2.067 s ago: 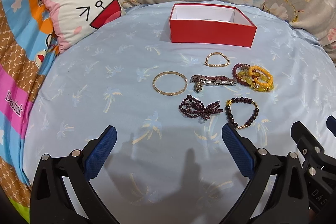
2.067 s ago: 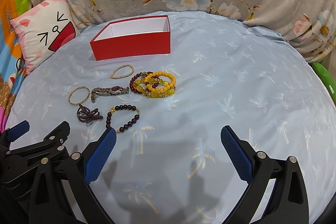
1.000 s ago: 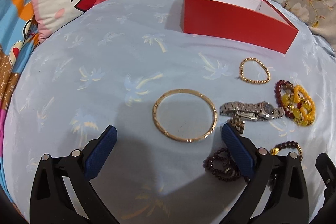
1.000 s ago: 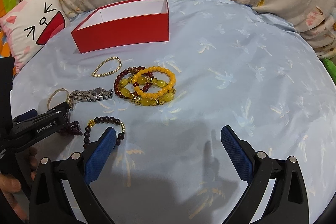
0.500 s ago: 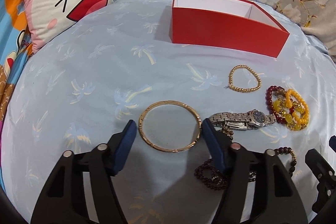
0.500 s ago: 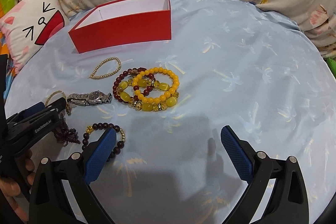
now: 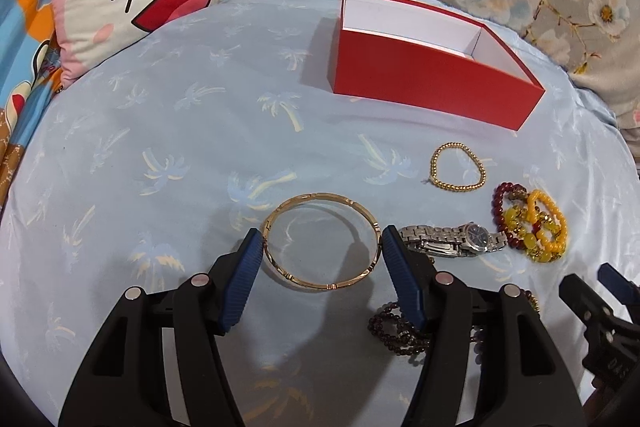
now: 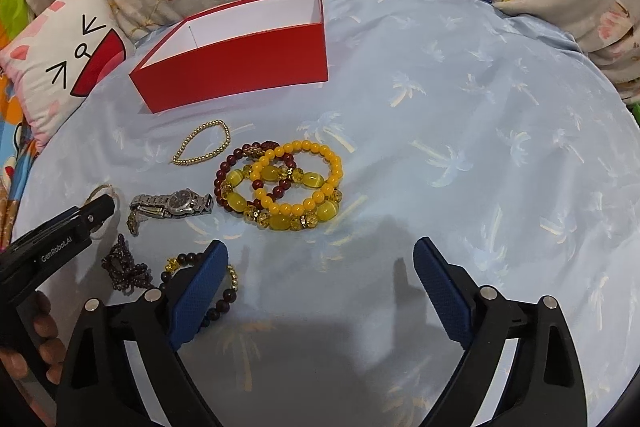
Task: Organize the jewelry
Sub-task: 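Grasp the orange bead bracelet from the stack with the right tool while the left lifts the bangle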
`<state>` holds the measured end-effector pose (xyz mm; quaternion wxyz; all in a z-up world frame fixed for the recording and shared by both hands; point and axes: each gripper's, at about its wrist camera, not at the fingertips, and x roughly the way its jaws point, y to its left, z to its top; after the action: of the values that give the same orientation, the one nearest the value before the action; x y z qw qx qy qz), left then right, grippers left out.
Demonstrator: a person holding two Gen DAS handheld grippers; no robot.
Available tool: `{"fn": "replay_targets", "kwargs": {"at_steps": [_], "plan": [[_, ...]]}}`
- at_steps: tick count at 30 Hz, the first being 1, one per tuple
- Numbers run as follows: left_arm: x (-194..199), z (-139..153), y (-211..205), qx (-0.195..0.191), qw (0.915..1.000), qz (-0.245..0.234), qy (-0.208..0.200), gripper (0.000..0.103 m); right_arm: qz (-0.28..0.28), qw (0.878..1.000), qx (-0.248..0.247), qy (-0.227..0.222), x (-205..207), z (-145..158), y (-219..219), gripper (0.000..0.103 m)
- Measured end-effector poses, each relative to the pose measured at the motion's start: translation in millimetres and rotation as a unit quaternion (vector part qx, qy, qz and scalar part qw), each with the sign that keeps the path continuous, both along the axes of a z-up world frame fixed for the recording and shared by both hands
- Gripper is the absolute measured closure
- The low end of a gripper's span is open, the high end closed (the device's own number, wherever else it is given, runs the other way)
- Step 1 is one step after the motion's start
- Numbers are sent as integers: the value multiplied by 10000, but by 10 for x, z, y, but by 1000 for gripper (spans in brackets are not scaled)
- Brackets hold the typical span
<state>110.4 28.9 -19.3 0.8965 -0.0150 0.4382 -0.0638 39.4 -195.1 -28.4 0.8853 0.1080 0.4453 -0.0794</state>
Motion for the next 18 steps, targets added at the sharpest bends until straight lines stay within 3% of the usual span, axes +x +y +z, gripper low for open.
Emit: {"fn": "replay_targets", "kwargs": {"at_steps": [8,12,14,18], "plan": [[16,38,4,-19,10000,15,-3,44,-89,9995,288,-74,210,45,-181,41],[27,37,-42,38,10000,-26,-13,44,-85,9993,363,-46,343,18,-227,55],[40,32,-55,38,10000,-51,-2,44,-104,9987,491,-40,386,-7,-261,67],[68,8,-74,63,10000,-55,27,44,-191,9981,583,24,456,-71,-328,76]]}}
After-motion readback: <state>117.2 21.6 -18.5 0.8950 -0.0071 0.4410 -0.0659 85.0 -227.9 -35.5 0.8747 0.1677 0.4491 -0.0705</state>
